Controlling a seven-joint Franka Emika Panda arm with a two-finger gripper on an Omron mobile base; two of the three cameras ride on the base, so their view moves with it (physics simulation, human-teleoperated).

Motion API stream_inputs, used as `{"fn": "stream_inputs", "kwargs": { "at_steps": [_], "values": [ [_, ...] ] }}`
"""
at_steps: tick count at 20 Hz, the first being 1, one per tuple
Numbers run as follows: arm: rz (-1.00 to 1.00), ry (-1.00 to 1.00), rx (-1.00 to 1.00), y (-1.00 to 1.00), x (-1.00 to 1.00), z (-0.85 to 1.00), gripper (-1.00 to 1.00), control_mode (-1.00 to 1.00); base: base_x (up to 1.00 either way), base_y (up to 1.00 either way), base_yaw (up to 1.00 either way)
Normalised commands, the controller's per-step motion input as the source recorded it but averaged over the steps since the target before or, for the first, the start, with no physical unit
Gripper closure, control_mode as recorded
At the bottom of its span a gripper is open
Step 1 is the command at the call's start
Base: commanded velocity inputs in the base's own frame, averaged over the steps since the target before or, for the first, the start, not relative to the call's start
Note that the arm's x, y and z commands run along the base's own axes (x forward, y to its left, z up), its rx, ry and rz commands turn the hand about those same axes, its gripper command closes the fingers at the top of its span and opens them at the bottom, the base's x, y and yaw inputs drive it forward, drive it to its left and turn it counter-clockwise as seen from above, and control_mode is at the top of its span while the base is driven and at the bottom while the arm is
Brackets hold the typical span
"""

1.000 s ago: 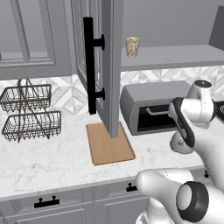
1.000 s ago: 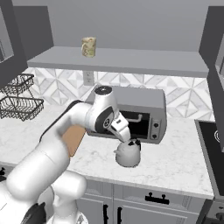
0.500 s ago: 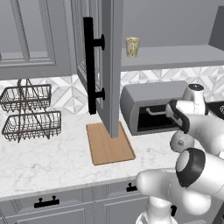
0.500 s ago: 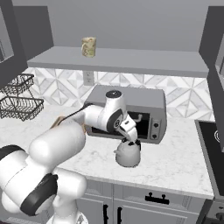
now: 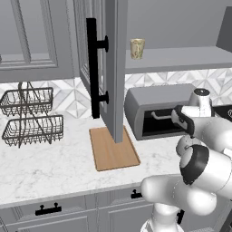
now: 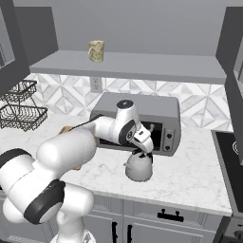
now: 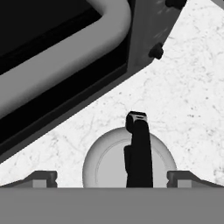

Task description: Pick the kettle from the counter and place it on the tray. Then pick the mug from the cabinet and place it on the tray. Then close the cabinet doors.

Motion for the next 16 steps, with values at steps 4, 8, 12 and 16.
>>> {"fn": "stream_inputs", "kwargs": {
  "at_steps": [4,8,12,16],
  "values": [
    [0.00,0.00,-0.05,-0.09,0.01,-0.32,-1.00,-1.00,0.00,0.00,0.00],
    [0.00,0.00,0.00,-0.08,-0.10,-0.30,-1.00,-1.00,0.00,0.00,0.00],
    [0.00,0.00,0.00,-0.03,-0.26,-0.31,-1.00,-1.00,0.00,0.00,0.00],
    [0.00,0.00,0.00,0.00,-0.04,-0.26,-1.00,-1.00,0.00,0.00,0.00]
  ]
}}
